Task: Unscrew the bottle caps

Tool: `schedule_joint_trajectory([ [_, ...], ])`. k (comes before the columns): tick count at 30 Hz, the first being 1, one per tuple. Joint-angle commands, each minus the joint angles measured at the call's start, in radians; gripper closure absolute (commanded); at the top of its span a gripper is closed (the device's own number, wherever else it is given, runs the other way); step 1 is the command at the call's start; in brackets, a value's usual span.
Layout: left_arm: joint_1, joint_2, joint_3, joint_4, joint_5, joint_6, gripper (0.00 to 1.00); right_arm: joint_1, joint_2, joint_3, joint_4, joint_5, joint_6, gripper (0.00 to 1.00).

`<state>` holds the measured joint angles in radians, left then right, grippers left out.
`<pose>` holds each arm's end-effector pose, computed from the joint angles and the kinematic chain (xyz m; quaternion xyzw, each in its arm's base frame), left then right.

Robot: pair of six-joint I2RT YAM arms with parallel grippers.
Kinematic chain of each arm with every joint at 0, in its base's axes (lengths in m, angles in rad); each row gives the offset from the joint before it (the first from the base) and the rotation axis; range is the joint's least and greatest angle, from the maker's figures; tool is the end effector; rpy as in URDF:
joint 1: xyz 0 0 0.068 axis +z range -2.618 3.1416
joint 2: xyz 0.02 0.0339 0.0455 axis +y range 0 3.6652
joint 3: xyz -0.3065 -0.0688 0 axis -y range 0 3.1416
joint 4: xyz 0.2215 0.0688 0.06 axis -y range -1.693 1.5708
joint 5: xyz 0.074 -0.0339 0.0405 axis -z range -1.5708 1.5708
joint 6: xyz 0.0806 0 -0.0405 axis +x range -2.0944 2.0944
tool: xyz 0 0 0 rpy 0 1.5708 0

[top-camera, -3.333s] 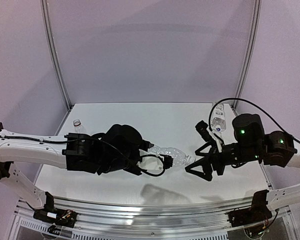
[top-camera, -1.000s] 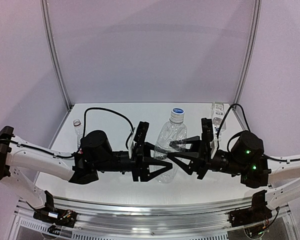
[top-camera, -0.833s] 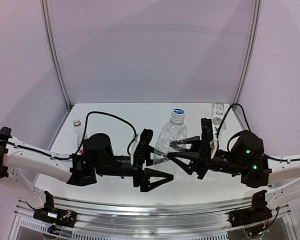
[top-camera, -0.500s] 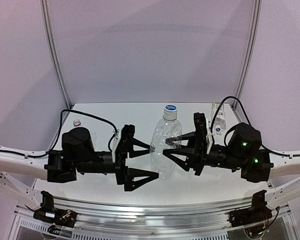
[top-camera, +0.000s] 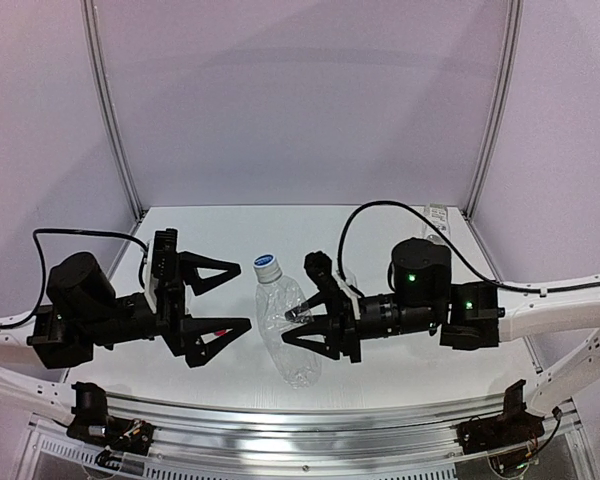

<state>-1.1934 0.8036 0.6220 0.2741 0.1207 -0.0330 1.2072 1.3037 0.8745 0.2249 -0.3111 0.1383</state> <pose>0.0607 -0.1796 0.3674 0.4059 0.5380 -0.4578 0.5799 0.0883 0.3014 0.3409 -0.4744 0.6095 0.4826 0.4129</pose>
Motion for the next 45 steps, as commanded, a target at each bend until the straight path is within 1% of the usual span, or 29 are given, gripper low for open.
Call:
schedule_joint_trajectory([
  [1, 0.015, -0.014, -0.025, -0.03, -0.06, 0.006, 0.01, 0.008, 0.06, 0.061, -0.084, -0.073, -0.024, 0.74],
  [5, 0.038, -0.011, -0.038, 0.014, -0.063, -0.052, 0.02, 0.025, 0.089, 0.082, -0.104, -0.068, -0.051, 0.74],
  [12, 0.088, 0.029, -0.044, 0.059, -0.014, -0.134, 0.11, 0.042, 0.113, 0.093, -0.112, -0.062, -0.077, 0.74],
  [14, 0.106, 0.047, -0.044, 0.077, 0.023, -0.159, 0.16, 0.049, 0.115, 0.096, -0.116, -0.052, -0.087, 0.74],
  [17, 0.12, 0.067, -0.041, 0.098, 0.069, -0.182, 0.28, 0.059, 0.116, 0.097, -0.119, -0.038, -0.101, 0.74],
  [19, 0.121, 0.076, -0.038, 0.101, 0.086, -0.19, 0.32, 0.063, 0.116, 0.097, -0.117, -0.029, -0.106, 0.74],
  [22, 0.121, 0.09, -0.031, 0.102, 0.108, -0.196, 0.32, 0.063, 0.115, 0.093, -0.114, -0.014, -0.106, 0.74],
  [27, 0.121, 0.118, -0.019, 0.101, 0.146, -0.203, 0.24, 0.063, 0.109, 0.092, -0.115, 0.013, -0.102, 0.74],
  [29, 0.121, 0.121, -0.019, 0.102, 0.145, -0.202, 0.25, 0.064, 0.11, 0.093, -0.116, 0.013, -0.102, 0.74],
  [31, 0.122, 0.124, -0.019, 0.101, 0.148, -0.2, 0.3, 0.064, 0.109, 0.092, -0.116, 0.015, -0.1, 0.74],
  [35, 0.121, 0.13, -0.012, 0.096, 0.167, -0.197, 0.51, 0.063, 0.106, 0.093, -0.117, 0.021, -0.1, 0.74],
  [39, 0.121, 0.135, -0.009, 0.1, 0.172, -0.198, 0.69, 0.064, 0.105, 0.092, -0.119, 0.031, -0.1, 0.74],
  [40, 0.121, 0.135, -0.008, 0.099, 0.172, -0.201, 0.73, 0.063, 0.105, 0.091, -0.118, 0.036, -0.097, 0.73],
  [41, 0.121, 0.135, -0.008, 0.101, 0.172, -0.204, 0.76, 0.063, 0.103, 0.09, -0.116, 0.041, -0.094, 0.67],
  [43, 0.12, 0.131, -0.01, 0.104, 0.164, -0.213, 0.8, 0.064, 0.098, 0.081, -0.098, 0.051, -0.089, 0.38],
  [44, 0.121, 0.127, -0.013, 0.11, 0.159, -0.217, 0.81, 0.063, 0.094, 0.072, -0.083, 0.055, -0.086, 0.28],
  [45, 0.121, 0.122, -0.02, 0.121, 0.152, -0.224, 0.82, 0.063, 0.089, 0.061, -0.069, 0.059, -0.085, 0.2],
])
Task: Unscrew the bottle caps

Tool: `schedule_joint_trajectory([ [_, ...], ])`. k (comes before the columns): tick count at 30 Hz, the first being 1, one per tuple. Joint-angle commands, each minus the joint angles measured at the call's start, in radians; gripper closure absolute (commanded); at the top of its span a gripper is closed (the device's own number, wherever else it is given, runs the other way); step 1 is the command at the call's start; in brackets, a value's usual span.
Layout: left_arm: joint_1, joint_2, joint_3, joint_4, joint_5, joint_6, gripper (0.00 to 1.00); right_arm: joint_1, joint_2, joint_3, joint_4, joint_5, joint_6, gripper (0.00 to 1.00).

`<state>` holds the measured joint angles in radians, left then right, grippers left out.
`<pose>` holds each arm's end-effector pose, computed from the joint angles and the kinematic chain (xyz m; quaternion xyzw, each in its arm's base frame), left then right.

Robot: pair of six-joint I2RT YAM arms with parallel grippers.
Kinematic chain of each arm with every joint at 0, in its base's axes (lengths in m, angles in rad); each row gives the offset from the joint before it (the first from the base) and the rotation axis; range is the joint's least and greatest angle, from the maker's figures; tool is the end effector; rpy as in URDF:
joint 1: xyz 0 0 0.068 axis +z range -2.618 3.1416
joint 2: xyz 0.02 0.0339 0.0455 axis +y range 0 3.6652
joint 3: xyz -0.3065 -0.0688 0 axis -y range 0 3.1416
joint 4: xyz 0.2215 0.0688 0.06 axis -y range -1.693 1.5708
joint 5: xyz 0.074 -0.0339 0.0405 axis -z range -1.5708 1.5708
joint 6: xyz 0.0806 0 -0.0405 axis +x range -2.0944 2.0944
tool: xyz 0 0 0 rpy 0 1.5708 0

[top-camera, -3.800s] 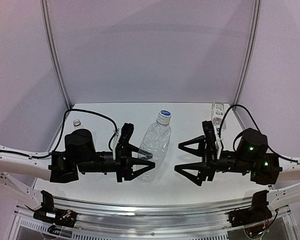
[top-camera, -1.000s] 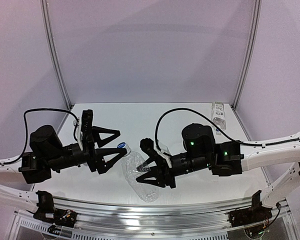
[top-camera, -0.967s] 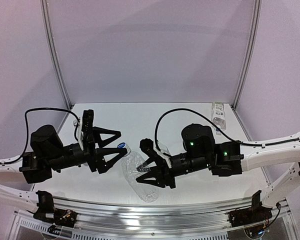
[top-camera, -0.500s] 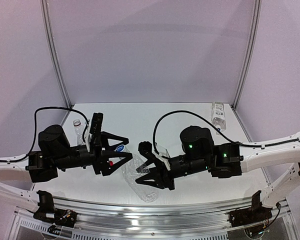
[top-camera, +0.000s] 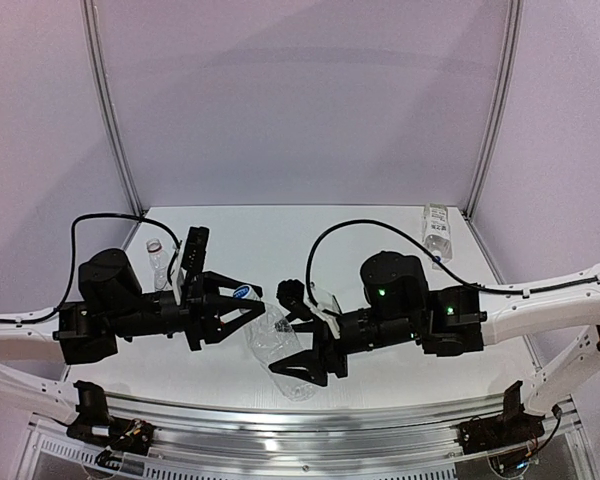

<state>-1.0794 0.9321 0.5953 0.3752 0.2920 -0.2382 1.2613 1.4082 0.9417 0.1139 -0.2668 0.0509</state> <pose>0.0820 -0.2025 0.3488 0.3758 0.5834 -0.5162 0.5019 0.0826 0.3280 0.3175 -0.5250 0.6252 0.4324 0.3828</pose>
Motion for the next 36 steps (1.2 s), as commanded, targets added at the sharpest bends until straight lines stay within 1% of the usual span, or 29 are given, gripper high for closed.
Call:
schedule_joint_trajectory([
  [1, 0.006, -0.014, -0.002, 0.032, -0.029, -0.026, 0.82, 0.009, -0.02, -0.015, 0.055, 0.018, 0.003, 0.14],
  [2, 0.007, -0.022, -0.012, 0.048, -0.038, -0.034, 0.83, 0.009, -0.023, -0.022, 0.066, 0.022, 0.004, 0.1],
  [4, 0.007, -0.049, -0.034, 0.079, -0.054, -0.047, 0.84, 0.009, -0.028, -0.036, 0.087, 0.025, 0.008, 0.05],
  [7, 0.007, -0.083, -0.064, 0.119, -0.082, -0.063, 0.84, 0.009, -0.027, -0.047, 0.115, 0.024, 0.013, 0.02],
  [11, 0.006, -0.116, -0.09, 0.158, -0.087, -0.075, 0.84, 0.01, -0.016, -0.057, 0.145, 0.039, 0.017, 0.01],
  [13, 0.006, -0.123, -0.097, 0.17, -0.09, -0.078, 0.85, 0.009, -0.008, -0.057, 0.158, 0.033, 0.019, 0.04],
  [19, 0.005, -0.134, -0.124, 0.214, -0.121, -0.082, 0.86, 0.01, 0.023, -0.045, 0.17, 0.021, 0.026, 0.22],
  [23, 0.006, -0.141, -0.142, 0.241, -0.145, -0.084, 0.86, 0.009, 0.035, -0.039, 0.174, 0.016, 0.033, 0.25],
  [26, 0.006, -0.144, -0.158, 0.266, -0.164, -0.084, 0.86, 0.009, 0.037, -0.038, 0.174, 0.022, 0.036, 0.3],
  [28, 0.006, -0.149, -0.171, 0.289, -0.177, -0.082, 0.87, 0.009, 0.039, -0.036, 0.172, 0.026, 0.039, 0.3],
  [31, 0.007, -0.154, -0.178, 0.295, -0.183, -0.082, 0.87, 0.01, 0.048, -0.026, 0.163, 0.023, 0.045, 0.22],
  [36, 0.007, -0.156, -0.185, 0.311, -0.185, -0.082, 0.86, 0.009, 0.058, -0.02, 0.161, 0.029, 0.046, 0.22],
])
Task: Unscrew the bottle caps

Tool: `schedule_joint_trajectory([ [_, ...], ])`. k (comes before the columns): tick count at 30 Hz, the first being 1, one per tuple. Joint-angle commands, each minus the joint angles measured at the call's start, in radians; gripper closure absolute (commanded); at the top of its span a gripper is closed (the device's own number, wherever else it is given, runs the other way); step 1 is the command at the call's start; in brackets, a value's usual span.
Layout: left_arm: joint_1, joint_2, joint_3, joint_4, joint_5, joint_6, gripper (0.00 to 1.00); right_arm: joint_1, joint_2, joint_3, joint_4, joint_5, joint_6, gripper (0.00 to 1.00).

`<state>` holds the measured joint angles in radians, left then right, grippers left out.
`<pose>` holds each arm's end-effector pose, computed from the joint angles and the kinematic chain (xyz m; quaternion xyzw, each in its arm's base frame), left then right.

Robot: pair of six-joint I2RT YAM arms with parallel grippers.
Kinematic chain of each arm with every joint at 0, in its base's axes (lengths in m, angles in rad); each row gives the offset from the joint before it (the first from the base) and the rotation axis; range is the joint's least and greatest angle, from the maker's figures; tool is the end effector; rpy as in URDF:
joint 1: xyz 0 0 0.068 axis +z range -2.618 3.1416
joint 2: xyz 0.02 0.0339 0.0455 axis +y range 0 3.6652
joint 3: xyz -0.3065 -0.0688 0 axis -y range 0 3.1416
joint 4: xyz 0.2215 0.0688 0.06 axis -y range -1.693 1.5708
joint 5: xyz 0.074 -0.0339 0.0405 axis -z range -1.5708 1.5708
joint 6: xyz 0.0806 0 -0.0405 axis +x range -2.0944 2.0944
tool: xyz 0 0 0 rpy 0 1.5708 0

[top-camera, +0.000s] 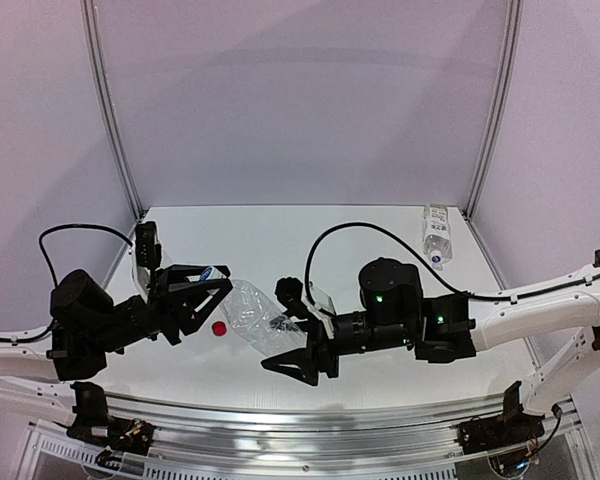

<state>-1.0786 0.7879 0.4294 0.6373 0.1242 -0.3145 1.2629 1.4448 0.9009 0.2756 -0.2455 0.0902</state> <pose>0.0764 -0.1636 0.3516 0.2700 0.5390 -0.5400 0.5873 0.0870 0.3383 0.3139 -0.4986 0.6164 0.4526 0.4081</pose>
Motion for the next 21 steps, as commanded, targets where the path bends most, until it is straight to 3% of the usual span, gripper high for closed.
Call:
schedule_joint_trajectory([
  [1, 0.006, -0.014, -0.021, 0.052, -0.017, -0.006, 0.86, 0.007, 0.021, 0.02, 0.001, 0.008, 0.006, 0.22],
  [11, 0.006, -0.007, -0.019, 0.041, -0.028, 0.001, 0.81, 0.008, -0.001, 0.001, 0.019, 0.024, 0.007, 0.53],
  [13, 0.006, -0.014, -0.016, 0.023, -0.035, 0.007, 0.64, 0.007, -0.007, 0.001, 0.015, 0.021, 0.006, 0.57],
  [17, 0.006, -0.05, -0.015, -0.037, -0.074, 0.033, 0.04, 0.007, -0.024, -0.003, 0.009, 0.017, 0.009, 0.61],
  [21, 0.007, -0.117, 0.013, -0.173, -0.115, 0.063, 0.01, 0.008, -0.054, -0.015, 0.002, 0.014, 0.011, 0.63],
])
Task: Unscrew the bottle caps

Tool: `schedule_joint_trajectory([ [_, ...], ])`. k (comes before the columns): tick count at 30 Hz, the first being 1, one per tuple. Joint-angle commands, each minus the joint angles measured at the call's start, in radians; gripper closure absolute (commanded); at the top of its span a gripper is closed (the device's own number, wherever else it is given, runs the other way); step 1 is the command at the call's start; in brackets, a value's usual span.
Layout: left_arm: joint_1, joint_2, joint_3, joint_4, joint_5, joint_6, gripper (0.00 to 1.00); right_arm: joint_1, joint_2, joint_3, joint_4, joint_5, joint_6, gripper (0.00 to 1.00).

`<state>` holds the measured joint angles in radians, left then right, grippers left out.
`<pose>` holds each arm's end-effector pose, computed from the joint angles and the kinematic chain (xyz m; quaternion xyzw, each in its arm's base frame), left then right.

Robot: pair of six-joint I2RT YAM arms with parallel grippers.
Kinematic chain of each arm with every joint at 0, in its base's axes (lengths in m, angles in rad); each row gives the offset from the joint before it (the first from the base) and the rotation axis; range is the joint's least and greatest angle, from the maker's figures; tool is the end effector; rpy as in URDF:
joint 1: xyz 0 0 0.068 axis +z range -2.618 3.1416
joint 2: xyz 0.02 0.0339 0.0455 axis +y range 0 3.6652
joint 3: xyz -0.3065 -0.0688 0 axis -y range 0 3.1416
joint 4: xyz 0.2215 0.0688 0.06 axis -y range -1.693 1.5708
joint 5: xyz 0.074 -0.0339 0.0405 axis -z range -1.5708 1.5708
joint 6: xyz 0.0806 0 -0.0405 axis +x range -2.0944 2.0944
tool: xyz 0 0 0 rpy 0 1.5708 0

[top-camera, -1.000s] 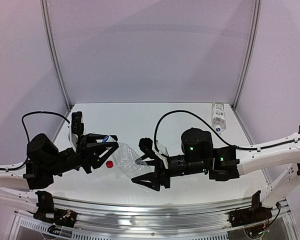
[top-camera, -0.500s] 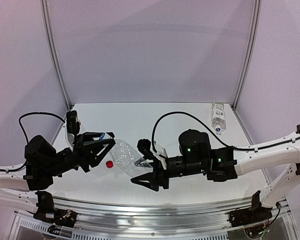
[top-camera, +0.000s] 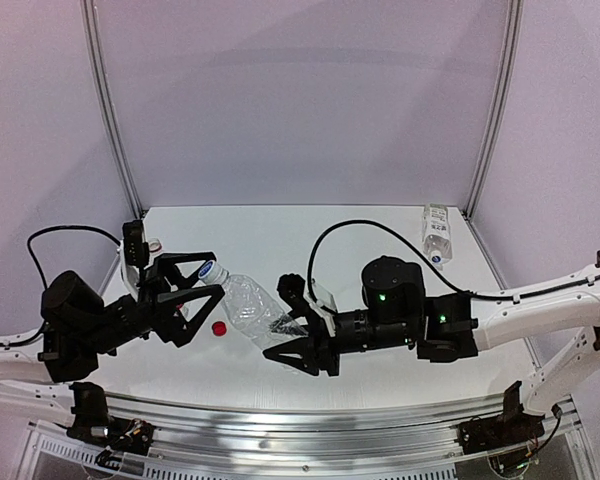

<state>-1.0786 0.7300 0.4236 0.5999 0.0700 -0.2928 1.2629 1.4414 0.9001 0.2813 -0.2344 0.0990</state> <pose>0.0747 -0.1513 0.3530 0.2540 0.5396 -0.5242 0.6078 0.0878 0.3378 0.3156 -0.4923 0.6186 0.4531 0.4119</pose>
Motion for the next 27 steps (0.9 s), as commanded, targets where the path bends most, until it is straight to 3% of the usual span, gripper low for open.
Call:
schedule_joint_trajectory([
  [1, 0.008, -0.084, 0.028, -0.171, -0.099, 0.033, 0.01, 0.007, -0.056, -0.016, -0.008, 0.003, 0.001, 0.64],
  [4, 0.008, -0.14, 0.048, -0.258, -0.133, 0.032, 0.01, 0.008, -0.07, -0.02, -0.021, -0.009, -0.004, 0.65],
  [15, 0.009, -0.258, 0.078, -0.367, 0.031, 0.044, 0.02, 0.008, -0.032, 0.014, -0.061, -0.089, -0.002, 0.67],
  [21, 0.01, -0.214, 0.107, -0.354, 0.181, 0.046, 0.12, 0.008, 0.01, 0.045, -0.085, -0.13, -0.003, 0.67],
  [27, 0.009, -0.172, 0.12, -0.354, 0.195, 0.047, 0.23, 0.008, 0.038, 0.063, -0.095, -0.148, -0.002, 0.67],
])
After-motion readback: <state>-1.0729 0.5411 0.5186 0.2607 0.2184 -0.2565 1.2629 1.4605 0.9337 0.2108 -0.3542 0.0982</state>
